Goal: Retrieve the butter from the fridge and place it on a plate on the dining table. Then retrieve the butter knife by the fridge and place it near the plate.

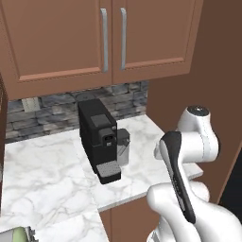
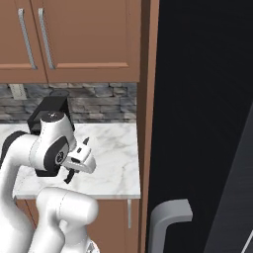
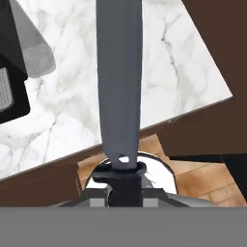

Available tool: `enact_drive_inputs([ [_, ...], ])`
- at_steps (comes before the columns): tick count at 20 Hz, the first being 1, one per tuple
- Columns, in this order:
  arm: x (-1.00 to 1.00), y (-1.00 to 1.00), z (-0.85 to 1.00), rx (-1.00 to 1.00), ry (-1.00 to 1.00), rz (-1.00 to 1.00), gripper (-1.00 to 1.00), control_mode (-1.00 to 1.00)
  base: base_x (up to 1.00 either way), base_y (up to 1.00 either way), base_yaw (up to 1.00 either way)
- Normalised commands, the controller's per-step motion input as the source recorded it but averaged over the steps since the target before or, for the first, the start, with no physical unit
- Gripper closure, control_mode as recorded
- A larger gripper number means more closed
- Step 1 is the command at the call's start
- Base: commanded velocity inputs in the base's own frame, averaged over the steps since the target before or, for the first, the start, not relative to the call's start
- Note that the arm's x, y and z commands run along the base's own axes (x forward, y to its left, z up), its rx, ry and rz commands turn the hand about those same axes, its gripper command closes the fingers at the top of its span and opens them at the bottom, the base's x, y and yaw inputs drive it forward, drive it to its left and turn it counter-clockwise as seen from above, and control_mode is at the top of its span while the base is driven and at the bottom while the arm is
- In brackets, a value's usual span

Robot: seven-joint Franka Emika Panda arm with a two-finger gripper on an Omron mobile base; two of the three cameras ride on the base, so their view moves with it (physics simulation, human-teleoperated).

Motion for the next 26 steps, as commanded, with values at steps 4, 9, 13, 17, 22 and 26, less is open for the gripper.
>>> enact_drive_inputs([
  [4,-0.08,-0.04,0.52,0.0,0.0,0.0,1.0,-1.0,0.0,0.0,0.0],
  [9,0.0,-0.09,0.19,0.06,0.06,0.06,1.0,-1.0,0.0,0.0,0.0],
  [13,-0.04,-0.03,0.0,0.05,0.0,0.05,1.0,-1.0,0.0,0.0,0.0],
  [17,-0.04,0.0,0.0,0.0,0.0,0.01,1.0,-1.0,0.0,0.0,0.0],
  [22,0.0,0.0,0.0,0.0,0.0,0.0,1.0,-1.0,0.0,0.0,0.0],
  [26,0.0,0.0,0.0,0.0,0.0,0.0,1.0,-1.0,0.0,0.0,0.0],
])
